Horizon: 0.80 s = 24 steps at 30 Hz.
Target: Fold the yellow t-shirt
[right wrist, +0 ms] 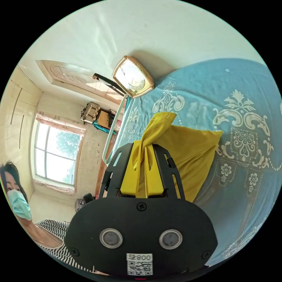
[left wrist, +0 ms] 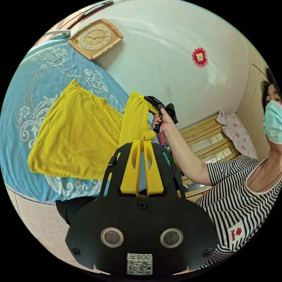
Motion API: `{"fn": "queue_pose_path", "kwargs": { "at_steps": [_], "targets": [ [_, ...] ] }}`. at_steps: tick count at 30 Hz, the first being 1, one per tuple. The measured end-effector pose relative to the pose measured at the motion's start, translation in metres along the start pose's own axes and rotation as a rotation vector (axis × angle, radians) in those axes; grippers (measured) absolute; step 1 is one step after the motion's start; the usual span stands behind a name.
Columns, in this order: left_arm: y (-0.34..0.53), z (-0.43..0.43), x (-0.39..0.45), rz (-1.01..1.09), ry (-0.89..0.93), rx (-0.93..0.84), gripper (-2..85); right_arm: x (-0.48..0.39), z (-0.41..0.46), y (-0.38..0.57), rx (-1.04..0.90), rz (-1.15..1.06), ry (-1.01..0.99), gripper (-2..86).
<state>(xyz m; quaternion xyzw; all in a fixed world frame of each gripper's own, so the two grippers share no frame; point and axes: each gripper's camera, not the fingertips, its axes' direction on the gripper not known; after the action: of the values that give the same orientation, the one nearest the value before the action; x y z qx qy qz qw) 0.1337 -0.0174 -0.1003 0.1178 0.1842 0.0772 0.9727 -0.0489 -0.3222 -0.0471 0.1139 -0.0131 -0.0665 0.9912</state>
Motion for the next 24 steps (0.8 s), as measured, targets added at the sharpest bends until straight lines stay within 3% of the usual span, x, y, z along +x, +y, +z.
{"fn": "queue_pose_path", "kwargs": {
  "at_steps": [12, 24],
  "targets": [
    [0.083, -0.117, -0.197, -0.284, -0.028, 0.148, 1.3, -0.138, 0.208, -0.1, -0.247, -0.045, 0.209, 0.4],
    [0.143, -0.163, -0.308, -0.385, 0.023, 0.168, 1.4, -0.229, 0.299, -0.165, -0.36, -0.091, 0.353, 0.7]
  ]
}}
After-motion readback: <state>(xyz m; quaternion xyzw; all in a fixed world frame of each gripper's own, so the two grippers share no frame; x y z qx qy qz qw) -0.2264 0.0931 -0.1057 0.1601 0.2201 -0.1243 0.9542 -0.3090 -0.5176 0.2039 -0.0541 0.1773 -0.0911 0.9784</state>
